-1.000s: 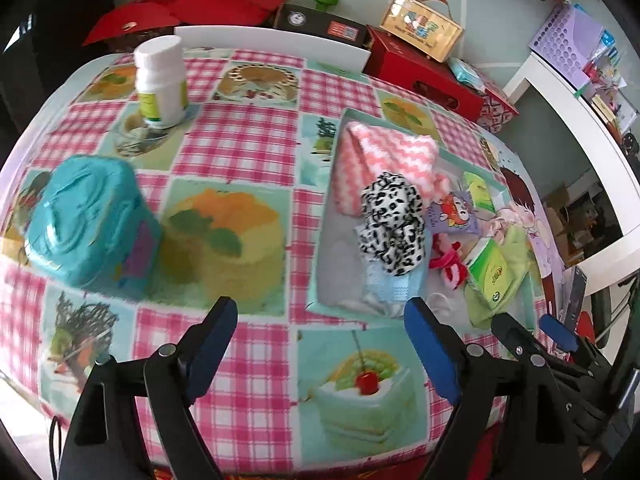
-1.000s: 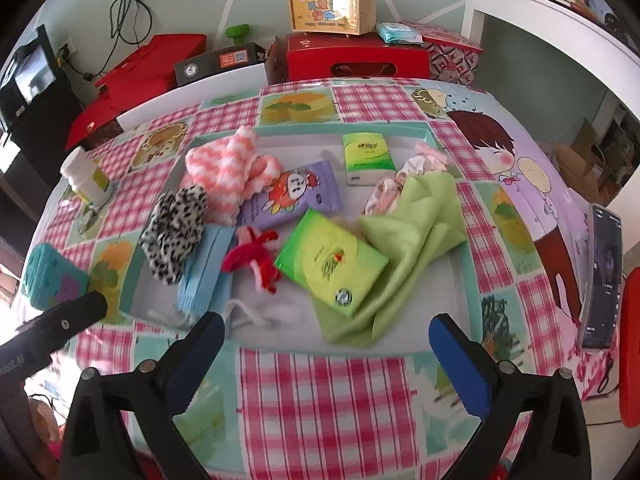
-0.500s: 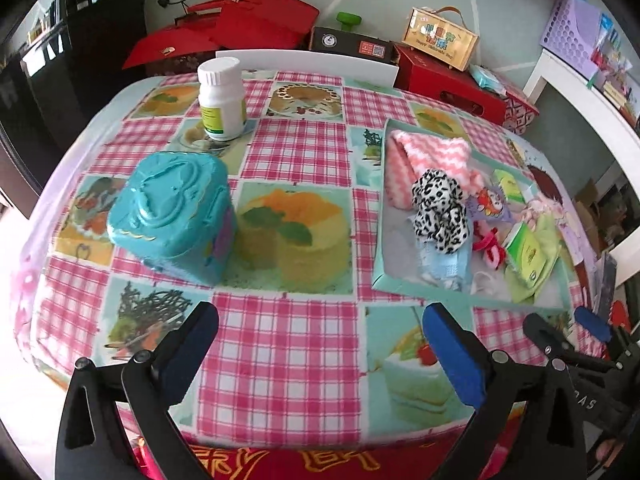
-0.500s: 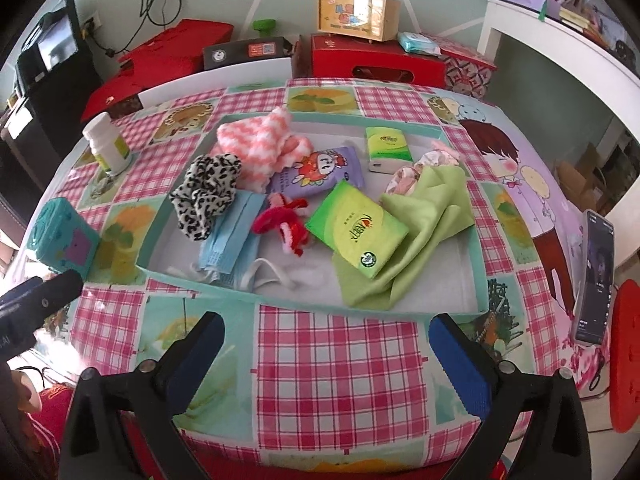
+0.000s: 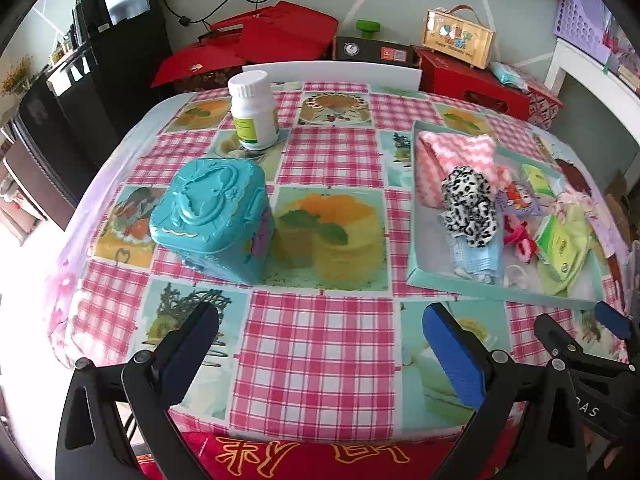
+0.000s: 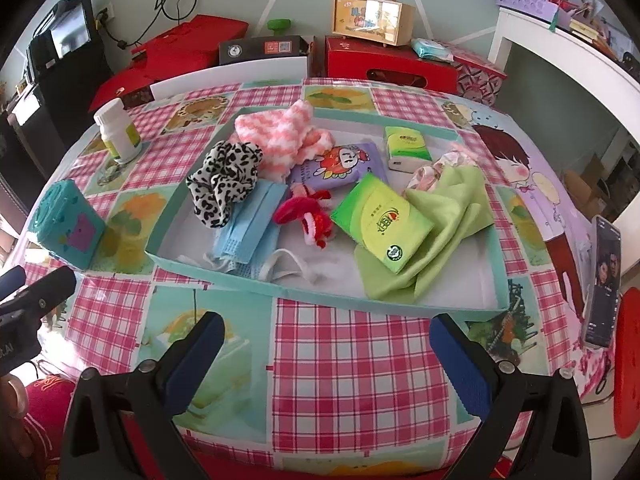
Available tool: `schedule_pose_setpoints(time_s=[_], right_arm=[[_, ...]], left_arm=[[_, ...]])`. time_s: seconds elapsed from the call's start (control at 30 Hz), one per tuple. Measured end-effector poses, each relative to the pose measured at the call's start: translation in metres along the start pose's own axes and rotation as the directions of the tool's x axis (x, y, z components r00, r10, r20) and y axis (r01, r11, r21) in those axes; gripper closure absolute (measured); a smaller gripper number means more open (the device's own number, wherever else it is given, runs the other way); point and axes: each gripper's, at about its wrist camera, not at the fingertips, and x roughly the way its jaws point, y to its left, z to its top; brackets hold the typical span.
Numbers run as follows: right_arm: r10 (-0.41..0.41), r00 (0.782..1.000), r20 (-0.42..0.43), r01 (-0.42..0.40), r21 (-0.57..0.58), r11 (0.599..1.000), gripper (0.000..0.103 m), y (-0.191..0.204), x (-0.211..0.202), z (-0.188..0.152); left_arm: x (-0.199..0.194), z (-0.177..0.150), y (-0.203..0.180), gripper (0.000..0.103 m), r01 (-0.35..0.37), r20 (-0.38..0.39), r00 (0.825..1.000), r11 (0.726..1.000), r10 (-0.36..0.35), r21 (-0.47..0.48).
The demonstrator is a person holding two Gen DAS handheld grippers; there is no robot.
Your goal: Organize soft objects
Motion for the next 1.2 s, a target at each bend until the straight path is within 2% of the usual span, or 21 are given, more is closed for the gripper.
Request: schedule_pose_setpoints(time_s=[0.17, 0.6, 1.2], right_arm=[[0.003, 1.000, 0.003, -0.003, 0.014, 1.000, 0.000, -0.001, 0.003, -0.001], [0.014, 1.000, 0.000, -0.014, 0.032, 0.999, 0.000, -0.004, 0.009, -0.001], [0.018, 1.000, -0.025, -0.017, 0.044, 0.999, 0.000, -0.006, 0.017, -0.002]], left_arm=[[-0.001, -0.001, -0.004, 0.001, -0.064, 0.011, 0.998, 0.998, 0.064, 0.022], [0.006, 0.001, -0.009, 0.001, -0.052, -0.015, 0.998, 0.997, 0.053, 0.049], [0.016, 0.001, -0.012, 0.001, -0.077, -0.047, 0.996, 0.995, 0.080, 0.063]])
